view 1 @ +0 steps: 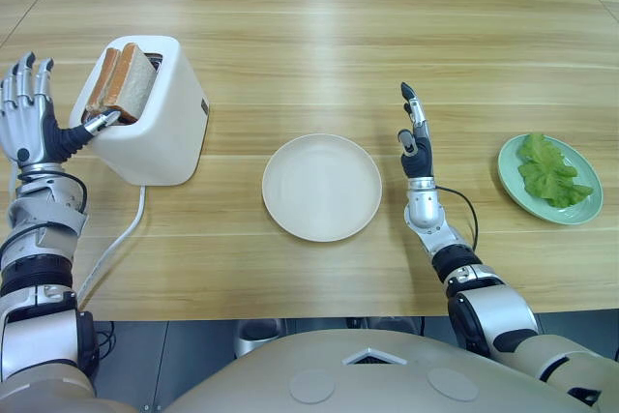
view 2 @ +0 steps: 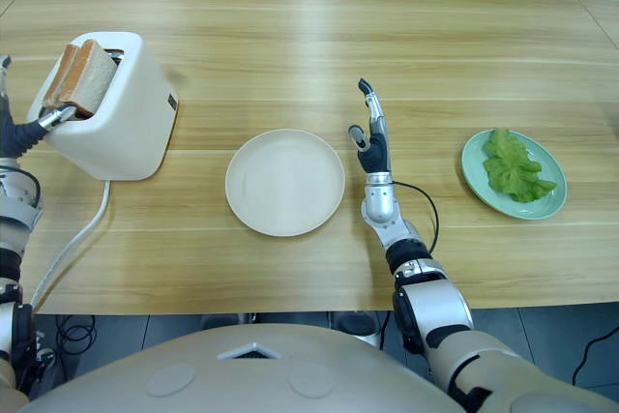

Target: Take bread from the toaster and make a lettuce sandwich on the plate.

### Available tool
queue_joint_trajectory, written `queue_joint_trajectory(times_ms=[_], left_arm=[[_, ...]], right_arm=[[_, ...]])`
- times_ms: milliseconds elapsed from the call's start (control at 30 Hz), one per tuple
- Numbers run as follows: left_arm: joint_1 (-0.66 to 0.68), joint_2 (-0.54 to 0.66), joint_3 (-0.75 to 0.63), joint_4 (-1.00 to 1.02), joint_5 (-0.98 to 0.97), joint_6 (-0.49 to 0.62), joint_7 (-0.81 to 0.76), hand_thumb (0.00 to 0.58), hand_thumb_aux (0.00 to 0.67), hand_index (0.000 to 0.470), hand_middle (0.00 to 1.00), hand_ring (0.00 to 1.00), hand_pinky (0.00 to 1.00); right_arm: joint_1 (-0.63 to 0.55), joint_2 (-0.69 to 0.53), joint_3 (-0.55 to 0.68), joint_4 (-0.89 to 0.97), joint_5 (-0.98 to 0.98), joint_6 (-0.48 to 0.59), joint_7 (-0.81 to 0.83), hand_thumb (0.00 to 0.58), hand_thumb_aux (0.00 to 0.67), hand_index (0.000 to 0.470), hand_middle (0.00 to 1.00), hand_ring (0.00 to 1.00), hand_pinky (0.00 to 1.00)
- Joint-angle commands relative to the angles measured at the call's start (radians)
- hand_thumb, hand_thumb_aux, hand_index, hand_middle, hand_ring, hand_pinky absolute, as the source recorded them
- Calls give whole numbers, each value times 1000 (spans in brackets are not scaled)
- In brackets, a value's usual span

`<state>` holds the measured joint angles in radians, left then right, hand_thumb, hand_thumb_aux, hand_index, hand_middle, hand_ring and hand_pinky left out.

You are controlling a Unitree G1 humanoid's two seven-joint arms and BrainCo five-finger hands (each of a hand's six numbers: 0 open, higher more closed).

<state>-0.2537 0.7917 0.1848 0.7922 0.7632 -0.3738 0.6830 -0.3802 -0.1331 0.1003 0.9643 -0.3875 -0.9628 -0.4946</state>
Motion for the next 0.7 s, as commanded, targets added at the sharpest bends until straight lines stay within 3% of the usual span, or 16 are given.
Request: queue_joint_trajectory(times_ms=[33, 400, 433, 467, 500, 533, 700], left_arm=[[-19, 23, -58, 75, -28, -5, 6, 0, 0, 0, 0, 0, 0], [-25, 44, -161, 124, -70, -34, 52, 0, 0, 0, 0, 0, 0], [-26, 43, -174, 112, -66, -37, 55, 487, 402, 276, 0, 0, 0], [-28, 41, -186, 100, -62, -39, 59, 487, 402, 276, 0, 0, 0], [-31, 38, -199, 88, -57, -41, 61, 570, 583, 400, 0, 0, 0], [-33, 36, -209, 76, -54, -44, 64, 580, 670, 460, 0, 0, 0], [-47, 28, -249, 37, -47, -50, 79, 580, 670, 460, 0, 0, 0]], right_arm=[[-6, -4, 0, 7, 3, 6, 6, 0, 0, 0, 0, 0, 0], [9, -12, -3, -5, 6, 0, 11, 0, 0, 0, 0, 0, 0], [10, -12, -3, -6, 6, 0, 11, 0, 0, 0, 0, 0, 0], [12, -12, -3, -8, 6, -1, 11, 0, 0, 0, 0, 0, 0], [13, -13, -3, -9, 6, -1, 11, 0, 0, 0, 0, 0, 0], [13, -13, -3, -10, 6, -1, 11, 0, 0, 0, 0, 0, 0], [16, -11, -4, -15, 5, 1, 9, 0, 0, 0, 0, 0, 0]])
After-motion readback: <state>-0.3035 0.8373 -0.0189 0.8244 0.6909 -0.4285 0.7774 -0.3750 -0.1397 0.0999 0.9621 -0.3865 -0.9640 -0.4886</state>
